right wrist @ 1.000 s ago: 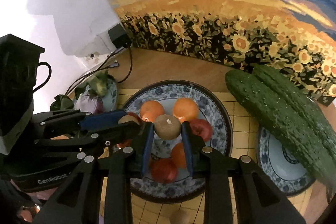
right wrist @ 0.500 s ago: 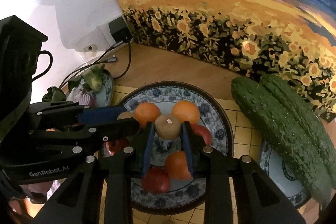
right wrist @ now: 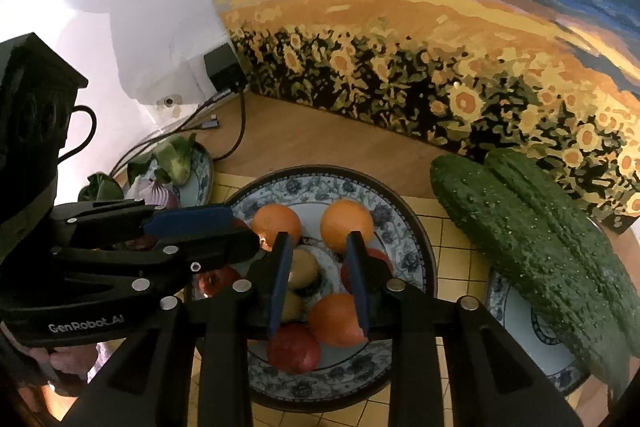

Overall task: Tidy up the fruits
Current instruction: 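Lower the kiwi into the plate center and open the left tool while the right tool releases its kiwi, then move both open tools back toward the last kiwis on the board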

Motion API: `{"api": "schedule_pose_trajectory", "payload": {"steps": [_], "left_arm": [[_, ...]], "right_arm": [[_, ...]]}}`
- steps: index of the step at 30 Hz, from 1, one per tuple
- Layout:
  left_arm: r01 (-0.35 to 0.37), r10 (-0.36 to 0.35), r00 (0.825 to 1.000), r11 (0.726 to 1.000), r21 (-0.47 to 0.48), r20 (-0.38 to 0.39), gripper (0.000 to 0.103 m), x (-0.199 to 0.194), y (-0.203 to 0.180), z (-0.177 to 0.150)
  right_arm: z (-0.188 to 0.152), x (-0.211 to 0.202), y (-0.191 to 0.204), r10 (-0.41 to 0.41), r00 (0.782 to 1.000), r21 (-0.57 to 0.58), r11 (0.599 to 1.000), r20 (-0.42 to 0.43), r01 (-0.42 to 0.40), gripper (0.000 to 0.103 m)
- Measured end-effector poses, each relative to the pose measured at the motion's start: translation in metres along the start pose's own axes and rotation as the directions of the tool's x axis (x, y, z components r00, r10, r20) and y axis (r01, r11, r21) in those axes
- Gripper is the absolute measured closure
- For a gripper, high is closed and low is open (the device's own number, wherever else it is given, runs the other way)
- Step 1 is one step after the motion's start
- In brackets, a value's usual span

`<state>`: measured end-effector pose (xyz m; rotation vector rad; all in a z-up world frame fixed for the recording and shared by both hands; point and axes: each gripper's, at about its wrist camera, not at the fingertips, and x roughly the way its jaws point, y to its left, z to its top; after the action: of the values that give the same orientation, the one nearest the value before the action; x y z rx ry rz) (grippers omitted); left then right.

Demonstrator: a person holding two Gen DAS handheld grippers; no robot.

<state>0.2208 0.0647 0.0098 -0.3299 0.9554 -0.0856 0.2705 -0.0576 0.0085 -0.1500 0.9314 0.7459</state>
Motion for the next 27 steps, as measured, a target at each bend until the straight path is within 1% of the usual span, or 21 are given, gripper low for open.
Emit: {"api": "schedule_pose_trajectory", "payload": {"steps": [2, 7, 12, 15, 16, 17, 20, 24, 26, 27], "left_arm": [[-0.004, 0.004, 1.000, 1.000, 0.003, 0.003, 0.056, -0.002, 0.000, 0.001], [-0.010, 0.010, 1.000, 1.000, 0.000, 0.017, 0.046, -0.006, 0.000, 0.001], [-0.010, 0.010, 0.999, 1.000, -0.006, 0.032, 0.041, -0.012, 0.000, 0.004], [-0.019, 0.020, 0.999, 1.000, -0.009, 0.045, 0.033, -0.019, 0.001, 0.007], [-0.021, 0.021, 0.999, 1.000, -0.010, 0.049, 0.028, -0.021, 0.001, 0.008], [-0.018, 0.019, 0.998, 1.000, -0.011, 0.053, 0.026, -0.024, 0.001, 0.009], [-0.012, 0.012, 0.998, 1.000, -0.008, 0.059, 0.023, -0.030, 0.000, 0.010], [-0.010, 0.009, 0.998, 1.000, 0.006, 0.067, 0.023, -0.039, -0.005, 0.009], [-0.002, 0.002, 0.997, 1.000, 0.008, 0.076, 0.023, -0.045, -0.007, 0.008], [0.002, -0.003, 0.997, 1.000, 0.009, 0.079, 0.023, -0.048, -0.007, 0.007]], "right_arm": [[0.000, 0.000, -0.001, -0.002, 1.000, 0.008, 1.000, -0.004, 0.002, 0.073], [0.002, -0.006, -0.001, -0.013, 1.000, 0.012, 1.000, 0.009, 0.012, 0.069], [0.006, -0.013, 0.001, -0.022, 1.000, -0.007, 1.000, 0.009, 0.022, 0.066], [0.007, -0.018, -0.001, -0.023, 1.000, 0.000, 1.000, 0.020, 0.023, 0.059], [0.007, -0.020, -0.001, -0.025, 0.999, 0.005, 1.000, 0.023, 0.025, 0.056], [0.007, -0.022, -0.001, -0.026, 0.999, 0.009, 1.000, 0.026, 0.026, 0.052], [0.006, -0.028, -0.001, -0.027, 0.999, 0.021, 0.999, 0.037, 0.026, 0.048], [0.003, -0.037, 0.001, -0.019, 0.999, 0.034, 0.999, 0.046, 0.017, 0.044], [0.002, -0.041, 0.001, -0.016, 0.999, 0.038, 0.999, 0.052, 0.014, 0.039], [0.002, -0.043, 0.002, -0.016, 0.998, 0.040, 0.999, 0.056, 0.014, 0.039]]}}
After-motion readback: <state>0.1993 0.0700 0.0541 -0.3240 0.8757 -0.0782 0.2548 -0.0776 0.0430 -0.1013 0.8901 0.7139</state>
